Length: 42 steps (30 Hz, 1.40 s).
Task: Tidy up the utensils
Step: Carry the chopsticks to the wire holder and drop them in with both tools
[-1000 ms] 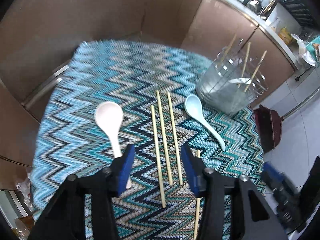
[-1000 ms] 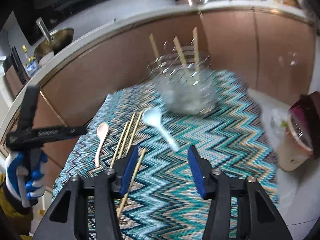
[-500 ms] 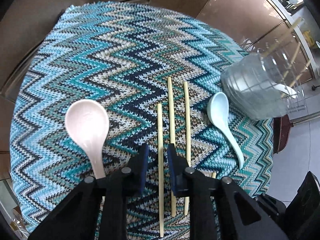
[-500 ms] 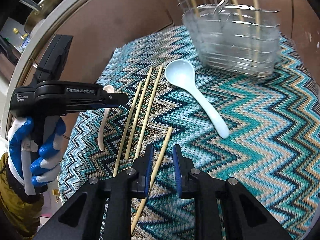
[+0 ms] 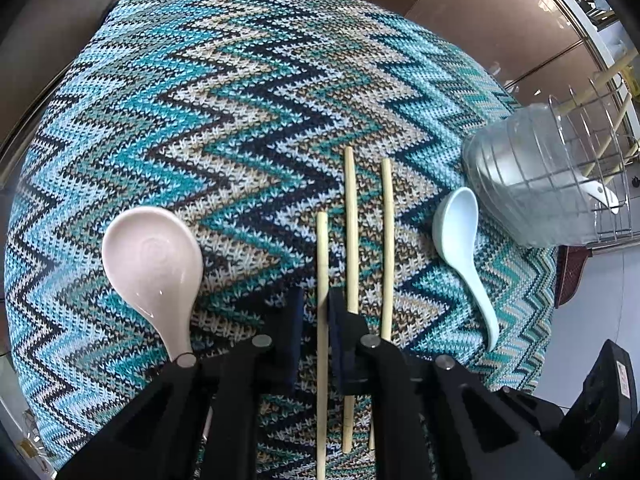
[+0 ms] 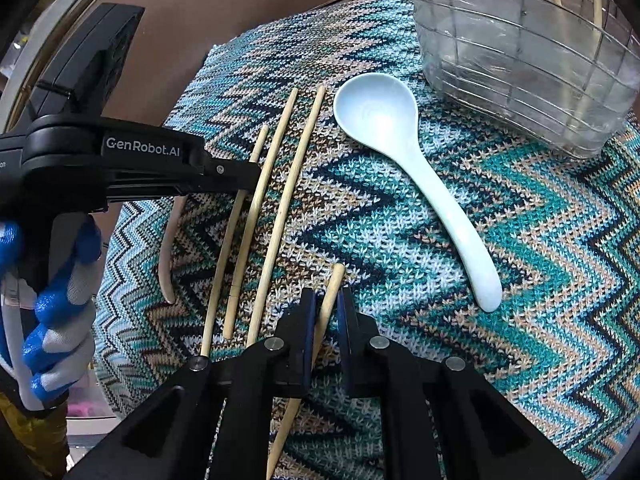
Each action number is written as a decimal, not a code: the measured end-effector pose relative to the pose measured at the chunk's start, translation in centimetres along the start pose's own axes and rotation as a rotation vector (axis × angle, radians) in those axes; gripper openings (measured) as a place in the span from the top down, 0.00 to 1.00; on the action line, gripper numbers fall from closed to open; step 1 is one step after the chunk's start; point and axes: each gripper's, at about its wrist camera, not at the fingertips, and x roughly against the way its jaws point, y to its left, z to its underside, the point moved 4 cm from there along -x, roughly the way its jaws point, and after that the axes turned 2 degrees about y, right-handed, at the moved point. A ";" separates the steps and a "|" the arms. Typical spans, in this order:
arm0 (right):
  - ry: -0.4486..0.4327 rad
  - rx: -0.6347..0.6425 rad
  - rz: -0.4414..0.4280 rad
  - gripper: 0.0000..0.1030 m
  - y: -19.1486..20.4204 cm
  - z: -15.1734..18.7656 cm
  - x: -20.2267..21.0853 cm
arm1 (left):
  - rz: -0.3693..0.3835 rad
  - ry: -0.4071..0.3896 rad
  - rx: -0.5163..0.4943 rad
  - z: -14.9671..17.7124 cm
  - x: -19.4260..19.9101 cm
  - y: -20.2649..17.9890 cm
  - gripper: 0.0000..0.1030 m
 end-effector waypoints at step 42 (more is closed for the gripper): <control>-0.674 0.175 0.006 0.95 3.2 3.1 24.0 | 0.212 -0.666 -0.190 5.9 23.2 -6.7 0.95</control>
